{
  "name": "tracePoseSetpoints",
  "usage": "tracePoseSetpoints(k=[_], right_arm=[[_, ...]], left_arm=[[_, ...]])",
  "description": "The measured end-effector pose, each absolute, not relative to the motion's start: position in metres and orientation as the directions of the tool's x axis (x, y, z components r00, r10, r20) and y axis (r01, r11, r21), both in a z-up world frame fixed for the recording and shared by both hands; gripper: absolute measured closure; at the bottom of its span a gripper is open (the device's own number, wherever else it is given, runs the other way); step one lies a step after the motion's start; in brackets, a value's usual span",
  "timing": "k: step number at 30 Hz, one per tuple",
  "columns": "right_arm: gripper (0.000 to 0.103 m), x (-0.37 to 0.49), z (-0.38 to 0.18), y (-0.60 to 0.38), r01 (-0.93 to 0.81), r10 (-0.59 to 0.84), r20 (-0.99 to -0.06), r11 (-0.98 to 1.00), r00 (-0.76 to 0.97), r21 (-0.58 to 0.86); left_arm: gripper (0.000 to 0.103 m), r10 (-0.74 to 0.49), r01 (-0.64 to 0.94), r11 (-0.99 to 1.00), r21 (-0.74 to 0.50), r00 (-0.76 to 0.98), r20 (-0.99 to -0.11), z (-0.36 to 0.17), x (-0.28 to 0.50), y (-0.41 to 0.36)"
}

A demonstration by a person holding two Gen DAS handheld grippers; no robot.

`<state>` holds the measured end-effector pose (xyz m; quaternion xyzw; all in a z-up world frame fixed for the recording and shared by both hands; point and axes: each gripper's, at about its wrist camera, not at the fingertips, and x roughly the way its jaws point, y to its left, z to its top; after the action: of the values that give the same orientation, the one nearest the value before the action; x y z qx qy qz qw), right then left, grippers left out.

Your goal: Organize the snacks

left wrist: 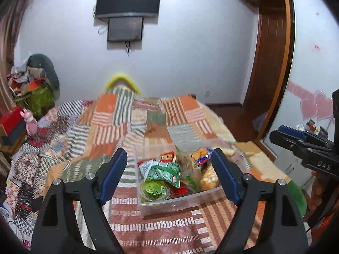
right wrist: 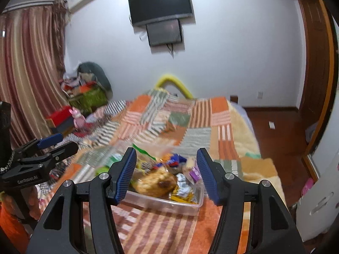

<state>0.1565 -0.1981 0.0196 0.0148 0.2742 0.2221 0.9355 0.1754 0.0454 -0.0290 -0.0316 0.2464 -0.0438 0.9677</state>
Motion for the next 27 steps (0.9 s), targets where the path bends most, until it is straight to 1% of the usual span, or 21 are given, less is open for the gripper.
tracePoseSetpoints(k=[2,5,8,11,13,15,19,22,26,27], right_arm=[[0.047,0.14,0.033,-0.2,-0.417,0.433,-0.472,0.897,0.768,0.145],[0.047,0.115,0.05,-0.202,-0.427,0.44,-0.419,0.895,0.794,0.129],[0.047,0.1,0.056,-0.203,-0.437,0.451,-0.393,0.89,0.801,0.13],[0.045,0.086,0.059,-0.203,-0.447,0.458,-0.375,0.886,0.806,0.122],[0.038,0.078,0.06,-0.202,-0.446,0.453,-0.365,0.889,0.814,0.108],[0.033,0.073,0.059,-0.2,-0.445,0.449,-0.358,0.89,0.819,0.099],[0.023,0.063,0.057,-0.199,-0.439,0.444,-0.353,0.893,0.824,0.098],[0.018,0.058,0.056,-0.2,-0.431,0.436,-0.345,0.897,0.831,0.096],[0.014,0.053,0.056,-0.201,-0.42,0.425,-0.338,0.903,0.84,0.094],[0.01,0.053,0.056,-0.201,-0.417,0.423,-0.335,0.904,0.842,0.094]], left_arm=[[0.02,-0.093,0.062,0.995,-0.084,0.892,-0.442,-0.016,0.158,0.045],[0.013,-0.083,0.058,0.996,-0.074,0.916,-0.392,0.002,0.131,0.042],[0.009,-0.062,0.046,0.997,-0.055,0.939,-0.34,0.015,0.103,0.035],[0.006,-0.061,0.047,0.997,-0.055,0.948,-0.313,0.021,0.084,0.033],[0.002,-0.058,0.045,0.998,-0.053,0.953,-0.297,0.024,0.072,0.031],[0.001,-0.049,0.037,0.998,-0.049,0.958,-0.281,0.026,0.062,0.029],[0.0,-0.054,0.039,0.998,-0.058,0.959,-0.277,0.027,0.051,0.029],[0.0,-0.055,0.039,0.997,-0.064,0.96,-0.273,0.027,0.044,0.029],[0.0,-0.055,0.04,0.997,-0.063,0.963,-0.265,0.028,0.038,0.027],[0.0,-0.056,0.04,0.997,-0.065,0.963,-0.264,0.028,0.038,0.027]])
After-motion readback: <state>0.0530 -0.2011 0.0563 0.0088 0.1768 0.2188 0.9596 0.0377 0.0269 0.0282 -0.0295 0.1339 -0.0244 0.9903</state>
